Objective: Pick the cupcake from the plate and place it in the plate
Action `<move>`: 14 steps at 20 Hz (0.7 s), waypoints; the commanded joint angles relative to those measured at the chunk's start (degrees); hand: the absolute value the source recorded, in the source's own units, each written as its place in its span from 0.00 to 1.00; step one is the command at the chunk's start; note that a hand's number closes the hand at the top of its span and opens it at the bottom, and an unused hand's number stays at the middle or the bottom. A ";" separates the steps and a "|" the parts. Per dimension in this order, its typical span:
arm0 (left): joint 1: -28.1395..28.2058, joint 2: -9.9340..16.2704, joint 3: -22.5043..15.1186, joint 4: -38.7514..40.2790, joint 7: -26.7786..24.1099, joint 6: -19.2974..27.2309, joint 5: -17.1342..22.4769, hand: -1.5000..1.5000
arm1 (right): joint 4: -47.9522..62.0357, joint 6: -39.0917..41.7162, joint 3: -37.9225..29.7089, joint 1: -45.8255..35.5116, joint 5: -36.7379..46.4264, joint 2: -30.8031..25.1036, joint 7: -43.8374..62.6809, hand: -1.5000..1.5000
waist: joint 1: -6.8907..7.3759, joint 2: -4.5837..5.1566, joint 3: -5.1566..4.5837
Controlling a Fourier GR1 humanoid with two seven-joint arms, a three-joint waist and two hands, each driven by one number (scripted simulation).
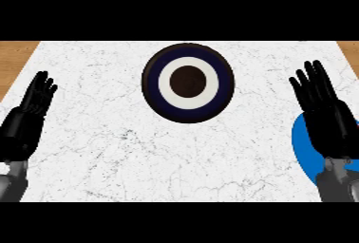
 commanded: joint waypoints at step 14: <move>5.92 -11.93 -10.05 5.85 14.86 0.69 4.09 0.50 | 36.04 22.03 -30.40 -2.62 1.80 -28.86 -28.36 0.00 | -1.12 0.90 1.00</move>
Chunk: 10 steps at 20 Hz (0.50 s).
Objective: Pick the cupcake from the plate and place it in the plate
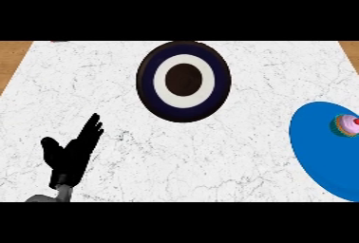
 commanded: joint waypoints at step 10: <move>-3.13 -3.75 -2.10 2.22 4.84 1.41 -1.34 0.50 | 28.56 21.39 3.38 -0.79 13.79 -18.17 -21.74 0.00 | 2.05 -0.61 -0.20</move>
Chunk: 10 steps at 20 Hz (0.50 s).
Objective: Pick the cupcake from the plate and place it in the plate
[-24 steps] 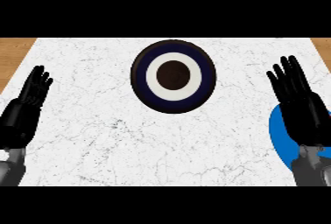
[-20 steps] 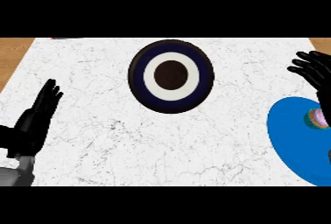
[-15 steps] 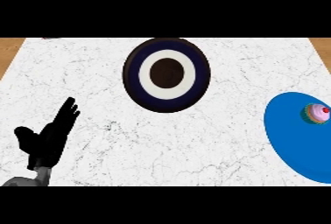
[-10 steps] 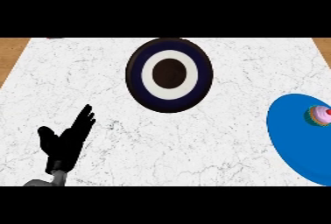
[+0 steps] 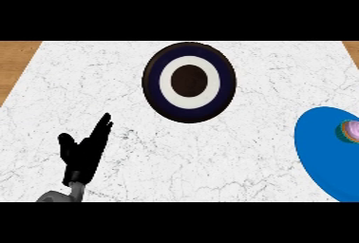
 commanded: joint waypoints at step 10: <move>1.55 1.09 1.06 -3.80 5.62 -0.73 0.10 0.50 | 2.35 4.06 16.92 -4.92 21.73 -6.41 -0.60 0.00 | -0.43 -0.62 -0.40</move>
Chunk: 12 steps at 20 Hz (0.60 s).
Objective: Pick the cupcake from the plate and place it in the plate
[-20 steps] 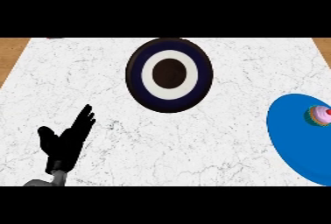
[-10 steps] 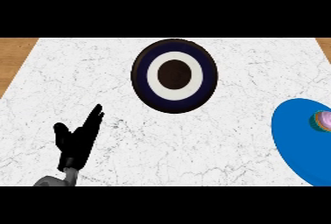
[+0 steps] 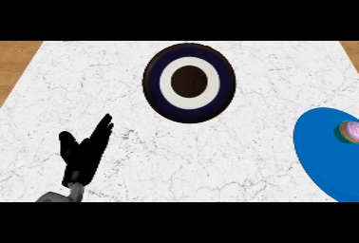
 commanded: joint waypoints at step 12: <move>1.30 -2.85 3.41 1.45 0.36 -1.72 -3.47 0.50 | 4.13 -4.76 8.03 -9.03 16.34 8.55 6.29 0.00 | -0.92 -0.12 -0.14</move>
